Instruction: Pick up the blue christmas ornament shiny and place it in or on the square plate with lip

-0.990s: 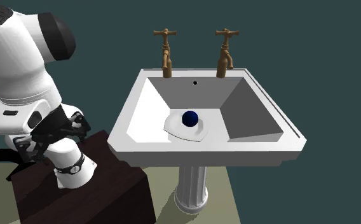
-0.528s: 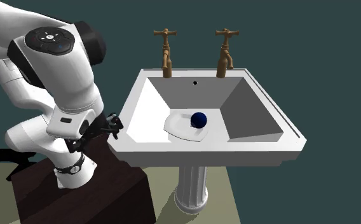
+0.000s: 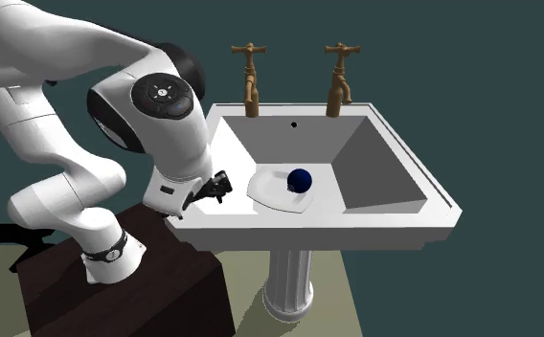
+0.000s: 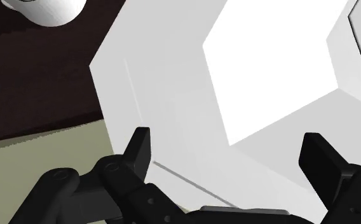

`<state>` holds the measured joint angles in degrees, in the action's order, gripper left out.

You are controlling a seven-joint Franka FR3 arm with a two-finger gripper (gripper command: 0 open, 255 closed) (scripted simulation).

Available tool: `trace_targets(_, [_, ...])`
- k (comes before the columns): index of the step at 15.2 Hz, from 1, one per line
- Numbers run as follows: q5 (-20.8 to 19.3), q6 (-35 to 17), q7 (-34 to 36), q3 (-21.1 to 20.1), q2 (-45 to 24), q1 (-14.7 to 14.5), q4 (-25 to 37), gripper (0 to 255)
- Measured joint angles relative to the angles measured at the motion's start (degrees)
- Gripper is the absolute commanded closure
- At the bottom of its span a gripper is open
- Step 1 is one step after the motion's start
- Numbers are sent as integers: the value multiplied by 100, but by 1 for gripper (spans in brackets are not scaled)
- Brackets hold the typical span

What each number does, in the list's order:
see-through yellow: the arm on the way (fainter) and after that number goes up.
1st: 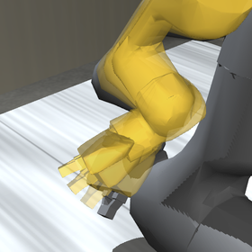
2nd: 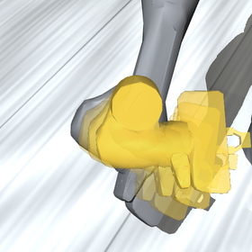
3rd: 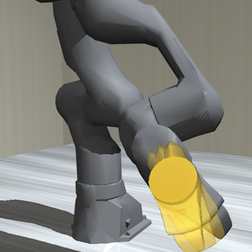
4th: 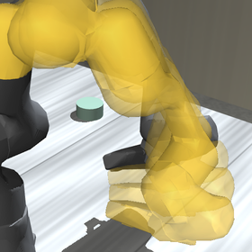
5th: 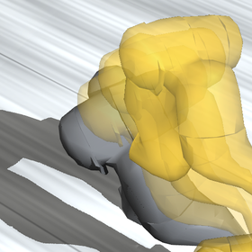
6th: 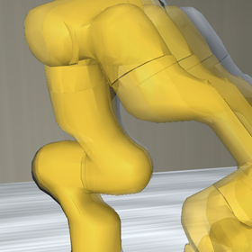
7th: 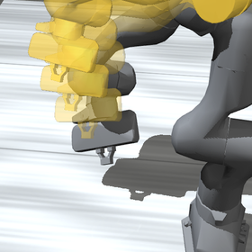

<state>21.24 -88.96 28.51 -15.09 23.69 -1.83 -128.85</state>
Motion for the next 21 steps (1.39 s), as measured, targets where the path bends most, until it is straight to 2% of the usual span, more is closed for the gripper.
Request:
trace_targets(2, [61, 37, 393, -126, -359, -10, 266, 0])
trace_targets(6, [-636, 645, 1234, -385, -1166, -171, 964, 0])
trace_targets(9, [-747, 798, 1394, -401, -1336, -215, 1109, 0])
trace_targets(11, [-654, 731, 1781, -514, -1334, -270, 1135, 0])
trace_targets(15, [-368, 414, 3048, -898, -1239, -454, 1033, 0])
trace_targets(21, [-333, -213, 5180, -1545, -1801, -709, 1432, 0])
